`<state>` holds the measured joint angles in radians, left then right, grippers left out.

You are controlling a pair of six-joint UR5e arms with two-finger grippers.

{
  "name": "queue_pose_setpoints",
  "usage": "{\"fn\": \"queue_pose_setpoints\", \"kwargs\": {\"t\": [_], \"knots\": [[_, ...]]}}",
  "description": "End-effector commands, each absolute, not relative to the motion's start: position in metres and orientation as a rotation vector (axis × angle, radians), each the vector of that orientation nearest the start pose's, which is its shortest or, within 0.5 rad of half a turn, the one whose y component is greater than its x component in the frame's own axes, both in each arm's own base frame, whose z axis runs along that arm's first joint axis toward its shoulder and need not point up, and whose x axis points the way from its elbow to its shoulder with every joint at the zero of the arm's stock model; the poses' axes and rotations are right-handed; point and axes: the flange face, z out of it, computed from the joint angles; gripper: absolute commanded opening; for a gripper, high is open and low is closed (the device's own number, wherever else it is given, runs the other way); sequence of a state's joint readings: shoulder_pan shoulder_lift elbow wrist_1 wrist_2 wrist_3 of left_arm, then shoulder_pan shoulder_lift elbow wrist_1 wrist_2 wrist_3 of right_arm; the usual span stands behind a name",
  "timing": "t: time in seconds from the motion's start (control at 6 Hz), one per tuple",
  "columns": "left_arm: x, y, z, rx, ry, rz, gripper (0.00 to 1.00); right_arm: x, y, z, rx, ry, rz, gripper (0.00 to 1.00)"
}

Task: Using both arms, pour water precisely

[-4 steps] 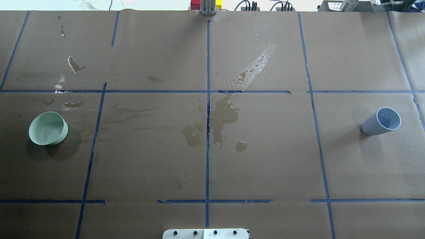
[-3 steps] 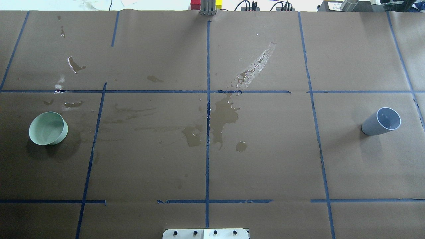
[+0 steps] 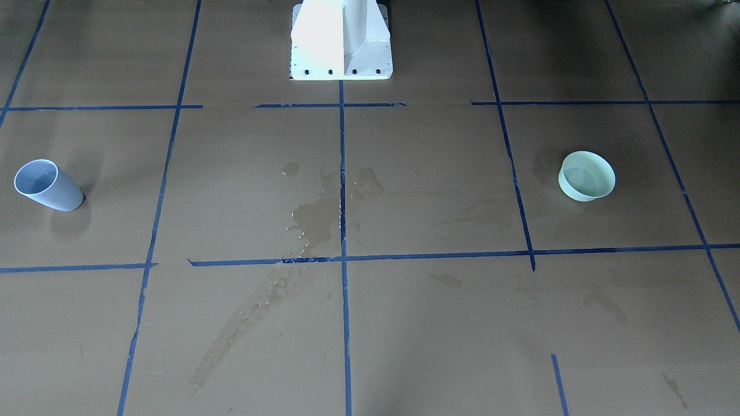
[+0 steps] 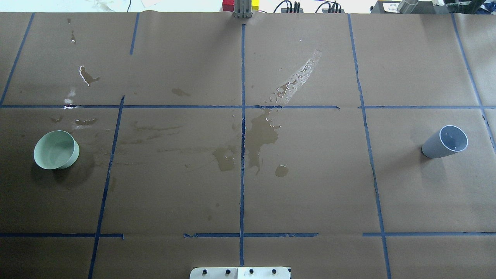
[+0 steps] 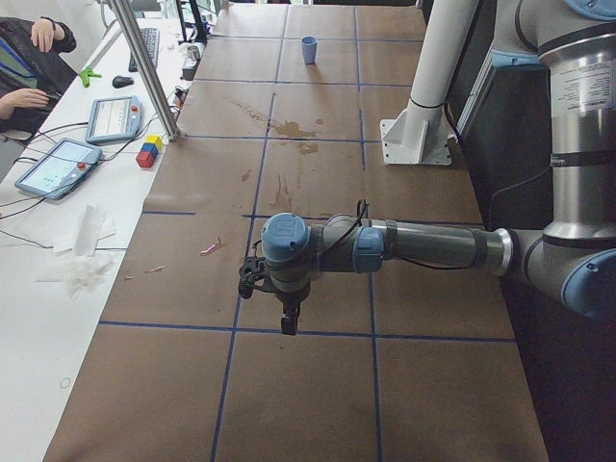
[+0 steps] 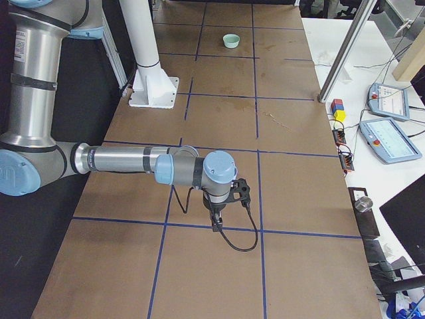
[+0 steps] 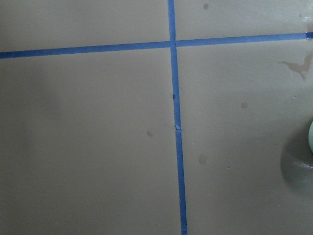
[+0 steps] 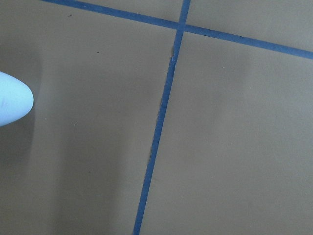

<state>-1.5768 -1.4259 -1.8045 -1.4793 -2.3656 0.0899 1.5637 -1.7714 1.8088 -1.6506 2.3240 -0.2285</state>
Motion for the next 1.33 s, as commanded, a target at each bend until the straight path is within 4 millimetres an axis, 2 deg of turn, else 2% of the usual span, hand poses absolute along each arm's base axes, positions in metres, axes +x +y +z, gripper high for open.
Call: {"fn": "queue_pose_setpoints", "kwargs": {"t": [0.0, 0.17, 0.33, 0.5, 0.67, 1.0, 1.17], "knots": [[-0.065, -0.438, 0.609, 0.055, 0.789, 0.085, 1.0, 0.062, -0.405, 0.639, 0.048, -0.754, -0.211, 1.0], [-0.064, -0.439, 0.605, 0.084, 0.796, 0.107, 1.0, 0.063, -0.406, 0.638, 0.05, -0.754, -0.21, 1.0], [-0.064, -0.442, 0.611, 0.13, 0.791, 0.122, 1.0, 0.062, -0.406, 0.636, 0.054, -0.755, -0.213, 1.0], [-0.063, -0.446, 0.603, 0.215, 0.789, 0.15, 1.0, 0.061, -0.407, 0.63, 0.065, -0.763, -0.217, 1.0], [-0.062, -0.449, 0.584, 0.249, 0.798, 0.08, 1.0, 0.06, -0.407, 0.626, 0.075, -0.774, -0.221, 1.0], [0.012, -0.454, 0.57, 0.182, 0.856, -0.004, 1.0, 0.059, -0.406, 0.625, 0.074, -0.81, -0.213, 1.0], [0.052, -0.435, 0.58, 0.129, 0.881, -0.044, 1.0, 0.058, -0.405, 0.625, 0.072, -0.812, -0.213, 1.0]]}}
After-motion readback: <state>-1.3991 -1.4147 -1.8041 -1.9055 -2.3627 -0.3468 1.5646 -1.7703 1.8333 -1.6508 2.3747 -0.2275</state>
